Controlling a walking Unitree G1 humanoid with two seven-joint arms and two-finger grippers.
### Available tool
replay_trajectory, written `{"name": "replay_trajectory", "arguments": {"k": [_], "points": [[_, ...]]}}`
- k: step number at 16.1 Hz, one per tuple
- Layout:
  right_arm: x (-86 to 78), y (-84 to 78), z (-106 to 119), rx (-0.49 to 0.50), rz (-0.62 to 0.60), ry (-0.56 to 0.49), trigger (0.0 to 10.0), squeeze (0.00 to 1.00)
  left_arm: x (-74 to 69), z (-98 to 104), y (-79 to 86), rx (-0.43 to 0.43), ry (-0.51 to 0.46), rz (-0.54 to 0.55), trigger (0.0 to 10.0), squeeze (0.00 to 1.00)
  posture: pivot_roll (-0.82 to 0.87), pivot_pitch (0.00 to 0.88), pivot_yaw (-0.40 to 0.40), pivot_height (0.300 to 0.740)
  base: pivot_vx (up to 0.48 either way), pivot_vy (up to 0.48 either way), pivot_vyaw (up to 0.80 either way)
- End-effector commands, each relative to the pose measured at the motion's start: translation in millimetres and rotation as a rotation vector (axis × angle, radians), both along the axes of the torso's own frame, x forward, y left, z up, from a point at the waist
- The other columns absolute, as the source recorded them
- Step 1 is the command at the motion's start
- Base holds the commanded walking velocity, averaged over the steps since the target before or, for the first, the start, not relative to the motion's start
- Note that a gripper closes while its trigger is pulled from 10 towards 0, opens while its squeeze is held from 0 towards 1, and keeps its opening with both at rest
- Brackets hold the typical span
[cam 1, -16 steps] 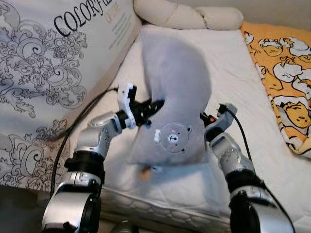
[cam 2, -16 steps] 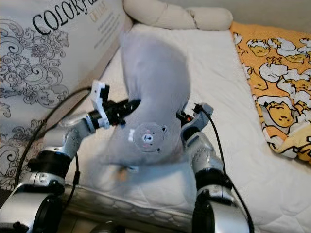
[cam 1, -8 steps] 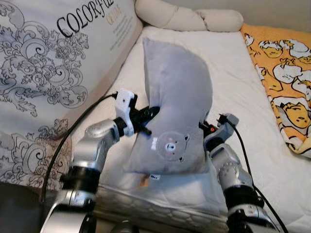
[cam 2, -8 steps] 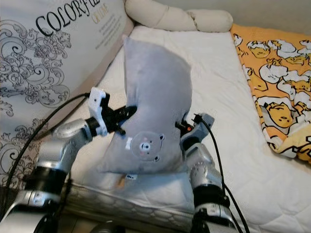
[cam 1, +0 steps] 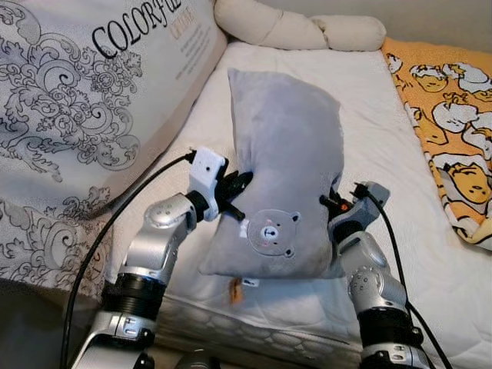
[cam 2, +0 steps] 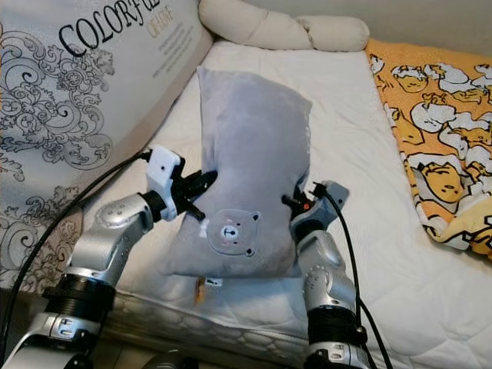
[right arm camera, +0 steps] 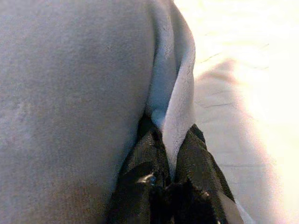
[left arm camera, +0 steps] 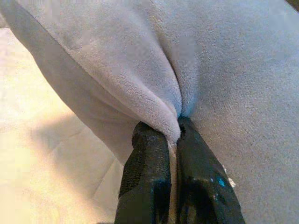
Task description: Clean up the room
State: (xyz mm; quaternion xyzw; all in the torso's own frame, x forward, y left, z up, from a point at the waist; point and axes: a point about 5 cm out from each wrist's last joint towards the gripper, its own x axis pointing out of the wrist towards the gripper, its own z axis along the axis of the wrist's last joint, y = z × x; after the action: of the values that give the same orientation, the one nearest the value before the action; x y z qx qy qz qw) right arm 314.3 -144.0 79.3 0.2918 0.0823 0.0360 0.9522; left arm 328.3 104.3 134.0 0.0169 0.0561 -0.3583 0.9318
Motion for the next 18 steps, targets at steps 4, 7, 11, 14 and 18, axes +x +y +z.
{"name": "replay_trajectory", "arguments": {"k": [4, 7, 11, 14, 18], "points": [[0.6, 8.2, 8.4, -0.005, 0.023, -0.012, 10.0, 0.0, 5.1, 7.6, -0.5, -0.004, -0.04, 0.047, 10.0, 0.0, 0.04, 0.0, -0.015, 0.74, 0.0, 0.207, -0.77], [1.8, 8.9, 8.1, 0.013, 0.018, -0.002, 10.0, 0.0, 6.5, 7.6, 1.0, -0.002, -0.041, 0.059, 10.0, 0.0, 0.04, 0.0, -0.012, 0.74, 0.0, 0.285, -0.77], [2.6, 8.1, 8.3, 0.016, 0.006, 0.007, 10.0, 0.0, 9.0, 8.5, 0.1, 0.002, -0.043, 0.06, 10.0, 0.0, 0.03, 0.0, -0.001, 0.74, 0.0, 0.282, -0.75], [1.7, 5.7, 7.4, 0.013, -0.01, 0.008, 10.0, 0.0, 10.0, 8.6, 0.3, 0.004, -0.044, 0.061, 10.0, 0.0, 0.03, 0.0, 0.002, 0.74, 0.0, 0.284, 0.0], [2.2, 5.8, 6.6, -0.012, 0.011, 0.017, 10.0, 0.0, 11.2, 8.6, 1.2, 0.004, -0.044, 0.068, 10.0, 0.0, 0.03, 0.0, 0.001, 0.74, 0.0, 0.285, 0.0]]}}
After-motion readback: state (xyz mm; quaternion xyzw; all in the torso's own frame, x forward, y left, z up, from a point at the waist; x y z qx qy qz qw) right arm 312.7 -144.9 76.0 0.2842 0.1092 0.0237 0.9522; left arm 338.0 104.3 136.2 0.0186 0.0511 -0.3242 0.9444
